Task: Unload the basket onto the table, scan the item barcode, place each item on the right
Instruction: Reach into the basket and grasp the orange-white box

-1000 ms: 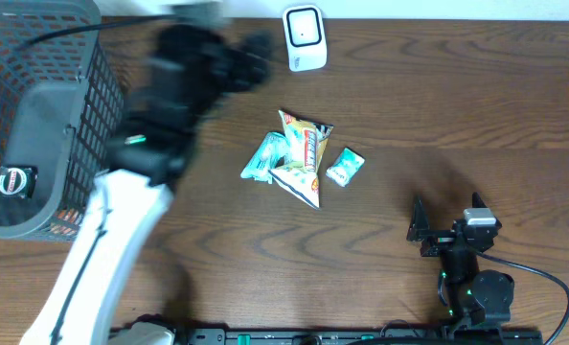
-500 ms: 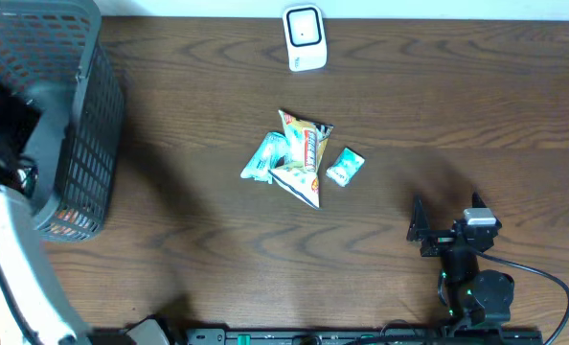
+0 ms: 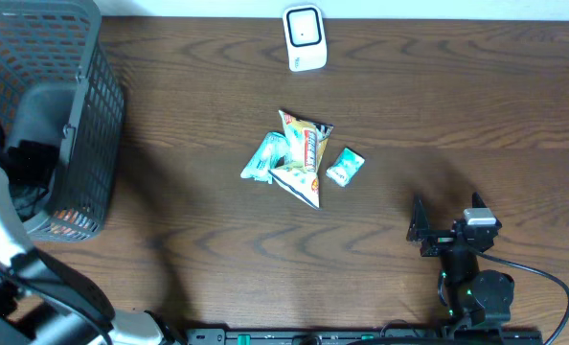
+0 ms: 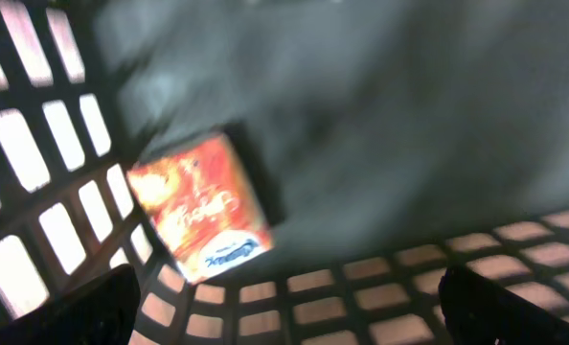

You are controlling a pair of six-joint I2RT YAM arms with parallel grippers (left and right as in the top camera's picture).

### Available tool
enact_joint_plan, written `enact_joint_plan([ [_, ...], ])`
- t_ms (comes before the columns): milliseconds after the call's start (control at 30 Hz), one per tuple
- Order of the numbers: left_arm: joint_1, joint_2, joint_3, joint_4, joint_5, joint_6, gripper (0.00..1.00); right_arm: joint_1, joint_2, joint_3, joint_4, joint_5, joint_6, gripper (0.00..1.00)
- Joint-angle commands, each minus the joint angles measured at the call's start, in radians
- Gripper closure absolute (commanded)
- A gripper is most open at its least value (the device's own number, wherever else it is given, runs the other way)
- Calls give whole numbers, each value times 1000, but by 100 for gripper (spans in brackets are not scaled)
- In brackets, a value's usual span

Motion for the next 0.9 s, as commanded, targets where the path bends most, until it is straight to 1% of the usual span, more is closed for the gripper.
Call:
enact_joint_plan([
  [0, 2, 77, 2, -34, 5, -64, 2, 11, -4, -2, -4, -2, -11, 1],
  [367, 2, 270, -4, -51, -37, -68, 2, 11, -4, -2, -4, -3, -11, 1],
  [400, 2, 280, -4, -51, -37, -67, 3, 11, -4, -2, -4, -2, -11, 1],
  [467, 2, 300, -4, -51, -37, -67, 12, 11, -4, -2, -4, -3, -11, 1],
  [533, 2, 317, -5, -51, -38, -66, 24, 11, -4, -2, -4, -3, -11, 1],
  [600, 2, 332, -5, -51, -37, -63, 32, 11, -4, -2, -4, -3, -11, 1],
  [667, 2, 344, -5, -51, -37, -47, 49, 11, -4, -2, -4, -2, -11, 1],
  [700, 2, 348, -5, -51, -38, -39, 60, 11, -4, -2, -4, -3, -11, 1],
  [733, 2, 348, -5, -51, -37, -36, 66, 11, -4, -2, -4, -2, -11, 1],
  [767, 2, 348, -4, -51, -37, -37, 76, 11, -4, -2, -4, -2, -11, 1],
  [800, 3, 348, -2, -51, -37, -37, 88, 11, -4, -2, -4, -2, -11, 1],
  [833, 2, 346, 3, -51, -37, -37, 92, 11, -4, -2, -4, -2, -11, 1],
  [867, 2, 344, 8, -51, -36, -37, 92, 11, -4, -2, -4, -2, -11, 1],
])
